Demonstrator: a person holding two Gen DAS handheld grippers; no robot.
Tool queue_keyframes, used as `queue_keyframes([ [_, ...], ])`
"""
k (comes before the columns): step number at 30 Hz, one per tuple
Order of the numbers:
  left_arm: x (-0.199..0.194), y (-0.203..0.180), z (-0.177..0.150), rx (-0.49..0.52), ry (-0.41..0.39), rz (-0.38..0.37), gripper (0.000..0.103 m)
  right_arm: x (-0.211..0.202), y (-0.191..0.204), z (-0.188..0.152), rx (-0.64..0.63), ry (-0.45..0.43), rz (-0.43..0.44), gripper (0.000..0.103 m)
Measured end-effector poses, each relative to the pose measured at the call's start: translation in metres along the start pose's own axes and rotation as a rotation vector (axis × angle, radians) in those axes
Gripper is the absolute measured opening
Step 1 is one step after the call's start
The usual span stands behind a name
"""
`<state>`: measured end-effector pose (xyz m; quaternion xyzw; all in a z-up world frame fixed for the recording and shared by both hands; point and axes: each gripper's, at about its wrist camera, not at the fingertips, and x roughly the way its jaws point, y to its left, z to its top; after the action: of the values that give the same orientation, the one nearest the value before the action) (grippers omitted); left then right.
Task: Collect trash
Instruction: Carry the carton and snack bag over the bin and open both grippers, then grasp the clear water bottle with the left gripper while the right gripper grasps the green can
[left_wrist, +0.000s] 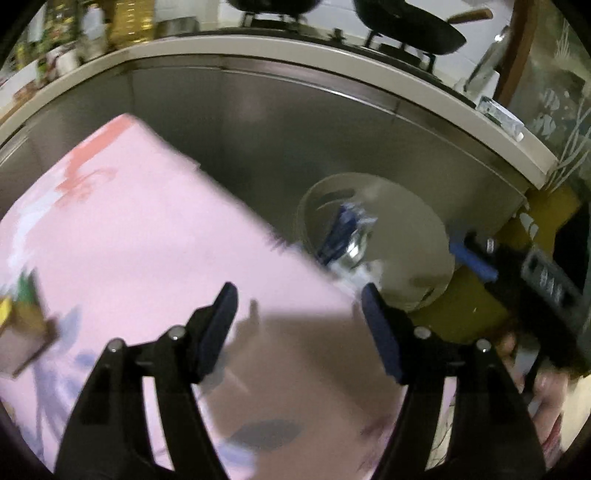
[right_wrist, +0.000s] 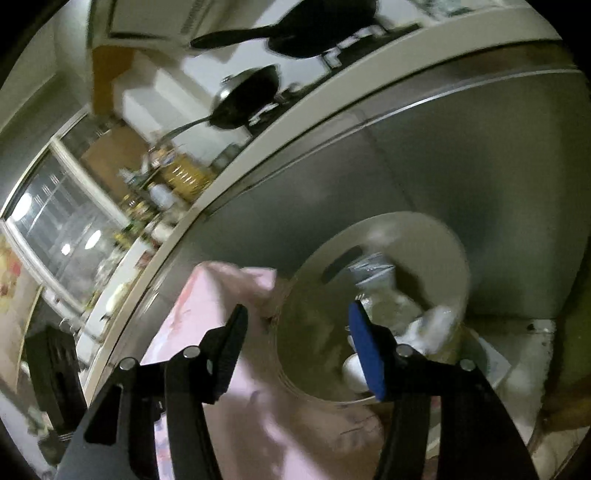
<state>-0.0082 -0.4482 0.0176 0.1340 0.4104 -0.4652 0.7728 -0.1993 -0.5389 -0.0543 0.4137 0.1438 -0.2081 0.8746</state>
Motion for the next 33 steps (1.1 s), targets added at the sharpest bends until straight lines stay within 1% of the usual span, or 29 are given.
queue_keyframes([
  [3,-0.035,0.035,-0.032,-0.044,-0.031,0.032,0.067,0.008,0.029,-0.008,-0.052,0.048,0.06,0.055],
  [7,-0.09,0.087,-0.081,-0.106,-0.076,0.121,0.067,0.021,0.073,-0.026,-0.124,0.126,0.132,0.054],
  [9,-0.116,0.113,-0.105,-0.136,-0.097,0.181,0.067,0.03,0.098,-0.039,-0.164,0.171,0.167,0.054],
  [11,-0.147,0.148,-0.134,-0.201,-0.112,0.25,0.067,0.037,0.122,-0.052,-0.206,0.214,0.194,0.054],
  [12,-0.157,0.159,-0.142,-0.225,-0.119,0.273,0.067,0.043,0.139,-0.062,-0.236,0.245,0.215,0.054],
  [14,-0.184,0.193,-0.163,-0.292,-0.142,0.357,0.067,0.048,0.163,-0.076,-0.281,0.284,0.243,0.054],
  [16,-0.209,0.224,-0.176,-0.358,-0.17,0.45,0.067,0.054,0.195,-0.092,-0.353,0.325,0.276,0.054],
  [17,-0.218,0.237,-0.178,-0.382,-0.179,0.492,0.07,0.059,0.215,-0.101,-0.395,0.344,0.293,0.054],
  [18,-0.224,0.249,-0.178,-0.401,-0.183,0.537,0.077,0.062,0.227,-0.105,-0.419,0.355,0.303,0.054],
  [19,-0.229,0.263,-0.174,-0.418,-0.188,0.58,0.08,0.066,0.242,-0.109,-0.447,0.369,0.316,0.054],
  [21,-0.233,0.283,-0.166,-0.429,-0.204,0.596,0.085,0.076,0.277,-0.117,-0.513,0.397,0.355,0.054],
  [23,-0.227,0.302,-0.153,-0.427,-0.204,0.605,0.087,0.087,0.304,-0.121,-0.573,0.417,0.377,0.054],
  [24,-0.219,0.308,-0.145,-0.419,-0.191,0.61,0.088,0.095,0.323,-0.122,-0.619,0.428,0.38,0.054],
  [26,-0.2,0.324,-0.133,-0.404,-0.14,0.624,0.088,0.115,0.352,-0.123,-0.695,0.454,0.373,0.054],
  [27,-0.187,0.331,-0.126,-0.392,-0.102,0.625,0.088,0.132,0.374,-0.125,-0.756,0.495,0.372,0.054],
  [28,-0.182,0.337,-0.122,-0.383,-0.079,0.627,0.088,0.142,0.384,-0.128,-0.792,0.521,0.366,0.054],
  [29,-0.172,0.341,-0.117,-0.369,-0.048,0.633,0.088,0.161,0.401,-0.133,-0.85,0.565,0.345,0.054],
  [31,-0.163,0.345,-0.115,-0.349,-0.009,0.641,0.088,0.189,0.42,-0.142,-0.913,0.649,0.32,0.054],
  [33,-0.155,0.351,-0.114,-0.341,0.014,0.634,0.087,0.22,0.436,-0.151,-0.954,0.739,0.285,0.054],
])
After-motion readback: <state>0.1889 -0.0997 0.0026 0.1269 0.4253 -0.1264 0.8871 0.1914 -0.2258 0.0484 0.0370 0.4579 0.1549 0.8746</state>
